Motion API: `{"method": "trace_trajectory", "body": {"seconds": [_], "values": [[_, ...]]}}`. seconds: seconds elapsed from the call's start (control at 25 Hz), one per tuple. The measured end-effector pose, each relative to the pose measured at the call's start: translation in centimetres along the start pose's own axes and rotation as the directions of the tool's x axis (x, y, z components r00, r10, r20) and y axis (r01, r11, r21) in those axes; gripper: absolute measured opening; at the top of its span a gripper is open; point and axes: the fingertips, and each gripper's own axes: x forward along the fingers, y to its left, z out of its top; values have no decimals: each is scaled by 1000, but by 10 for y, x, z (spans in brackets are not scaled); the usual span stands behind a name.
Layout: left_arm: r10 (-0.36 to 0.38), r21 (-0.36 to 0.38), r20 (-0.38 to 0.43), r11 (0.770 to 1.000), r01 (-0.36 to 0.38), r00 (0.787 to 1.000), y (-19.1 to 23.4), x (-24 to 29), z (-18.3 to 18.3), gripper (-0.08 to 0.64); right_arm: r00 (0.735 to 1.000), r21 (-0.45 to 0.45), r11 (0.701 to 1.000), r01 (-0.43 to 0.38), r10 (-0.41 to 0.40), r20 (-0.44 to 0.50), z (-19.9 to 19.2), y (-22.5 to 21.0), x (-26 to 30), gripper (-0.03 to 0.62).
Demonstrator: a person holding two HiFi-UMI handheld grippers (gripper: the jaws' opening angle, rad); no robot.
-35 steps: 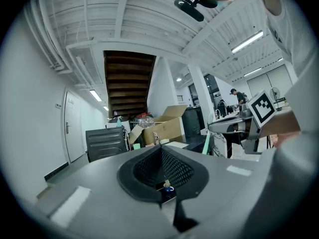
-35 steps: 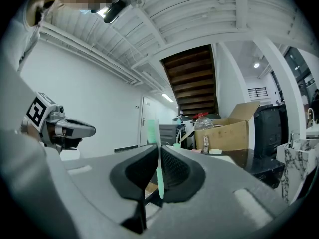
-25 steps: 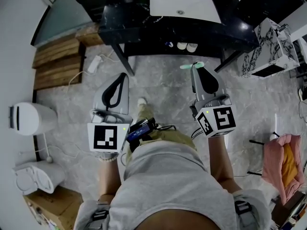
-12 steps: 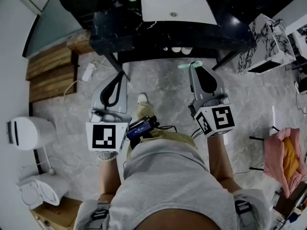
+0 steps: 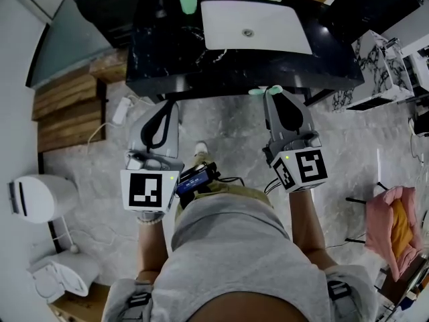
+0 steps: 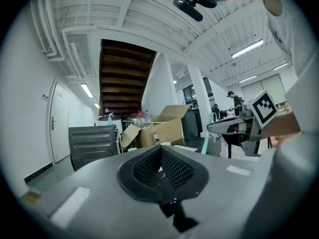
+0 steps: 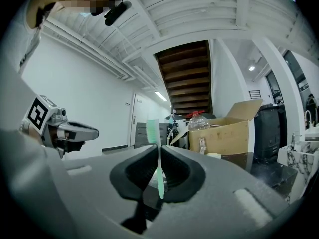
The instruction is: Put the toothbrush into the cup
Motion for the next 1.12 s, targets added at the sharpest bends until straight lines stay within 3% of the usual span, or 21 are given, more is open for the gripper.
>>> {"method": "trace_trajectory", "body": {"seconds": [0.6, 1.12], "values": [[-51, 2, -13, 999, 51, 999, 101, 110, -6, 9, 999, -1, 999, 39, -39, -16, 8, -28, 135, 23], [-89, 3, -7, 996, 89, 996, 139, 153, -8, 9, 996, -1, 996, 84, -84, -12, 10, -41, 184, 23]]}}
